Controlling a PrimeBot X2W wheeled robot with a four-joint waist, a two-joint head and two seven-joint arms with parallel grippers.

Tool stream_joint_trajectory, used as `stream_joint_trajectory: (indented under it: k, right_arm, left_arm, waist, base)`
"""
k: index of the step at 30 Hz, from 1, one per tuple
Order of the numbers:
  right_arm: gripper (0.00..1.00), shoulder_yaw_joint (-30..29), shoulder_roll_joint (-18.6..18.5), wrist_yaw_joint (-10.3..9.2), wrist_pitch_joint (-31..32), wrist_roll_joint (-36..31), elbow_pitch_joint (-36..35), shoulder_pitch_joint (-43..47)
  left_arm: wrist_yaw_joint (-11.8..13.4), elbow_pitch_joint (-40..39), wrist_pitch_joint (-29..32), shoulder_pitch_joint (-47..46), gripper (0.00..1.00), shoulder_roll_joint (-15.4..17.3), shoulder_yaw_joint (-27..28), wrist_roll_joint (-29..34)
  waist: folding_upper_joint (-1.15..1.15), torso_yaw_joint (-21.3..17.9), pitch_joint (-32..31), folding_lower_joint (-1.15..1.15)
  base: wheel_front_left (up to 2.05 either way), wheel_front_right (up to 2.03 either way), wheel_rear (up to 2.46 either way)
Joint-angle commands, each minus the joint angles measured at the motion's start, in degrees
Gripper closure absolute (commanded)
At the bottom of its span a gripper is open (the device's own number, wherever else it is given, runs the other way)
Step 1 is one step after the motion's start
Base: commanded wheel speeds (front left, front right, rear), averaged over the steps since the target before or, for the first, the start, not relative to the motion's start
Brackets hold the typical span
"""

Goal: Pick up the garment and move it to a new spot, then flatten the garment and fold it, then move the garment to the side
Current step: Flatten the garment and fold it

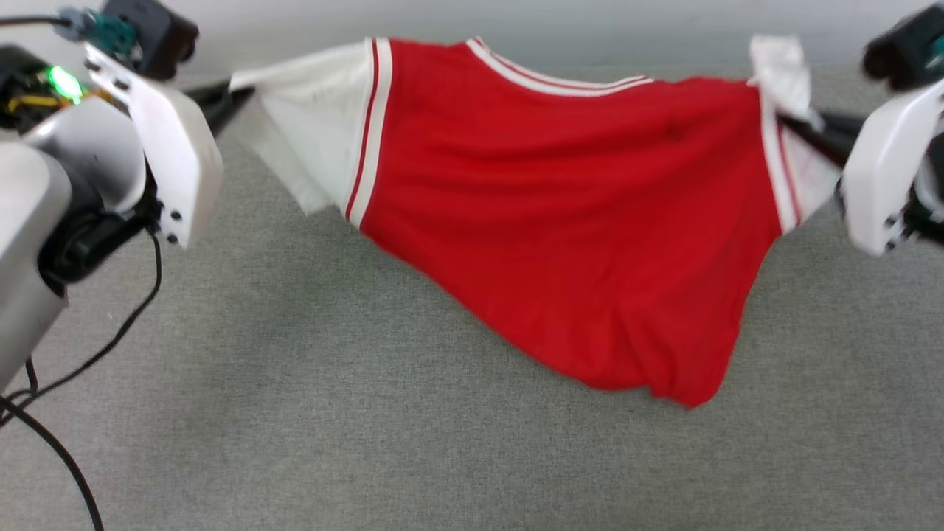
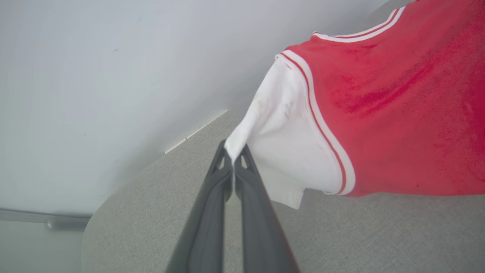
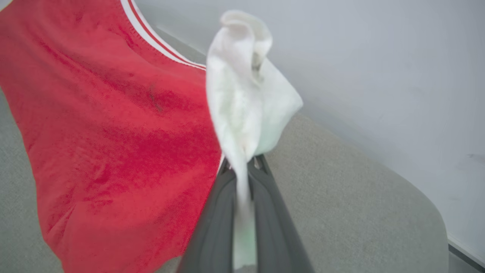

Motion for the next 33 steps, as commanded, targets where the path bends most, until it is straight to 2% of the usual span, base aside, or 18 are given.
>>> stream_joint_trajectory:
  k: [1,8,11,19,27,33]
  right_arm:
    - [1.00,-1.6,-0.7,-0.06,-1.6,-0.4,-0.4,-2.4]
    - [1.00,-5.6,-0.9,-0.06,-4.0,-2.9,-1.0,-8.2]
    - [1.00,-7.0,0.5,-0.06,-4.8,-5.5,0.1,-12.4]
    - [1.00,-10.9,8.0,-0.06,-8.3,-15.6,9.6,-26.4]
    - [1.00,-15.1,16.0,-0.06,-14.0,-26.0,21.8,-41.4]
    - [1.00,-17.9,20.1,-0.06,-17.8,-30.8,30.0,-50.2]
  left_arm:
    - [0.8,-1.0,-1.0,-1.8,1.00,0.0,0.8,1.1]
    - [2.7,-2.2,-3.4,-7.7,1.00,-1.8,2.8,4.2]
    - [3.3,-0.9,-5.1,-11.4,1.00,-3.1,4.0,6.0]
    - [3.5,6.9,-10.3,-23.7,1.00,-8.1,7.4,9.4]
    - [2.7,16.4,-16.3,-36.8,1.00,-10.6,10.9,11.9]
    - [1.4,23.1,-20.4,-44.8,1.00,-12.7,12.4,12.6]
  waist:
    - [0.00,-0.1,-0.7,0.00]
    - [0.00,0.1,-0.1,0.00]
    - [0.00,0.0,1.4,0.00]
    - [0.00,0.3,7.6,0.00]
    - [0.00,0.7,13.6,0.00]
    - [0.00,1.4,16.6,0.00]
  base:
    - [0.00,0.00,0.00]
    - [0.00,0.00,0.00]
    - [0.00,0.00,0.00]
    - [0.00,0.00,0.00]
    - [0.00,0.00,0.00]
    - [0.00,0.00,0.00]
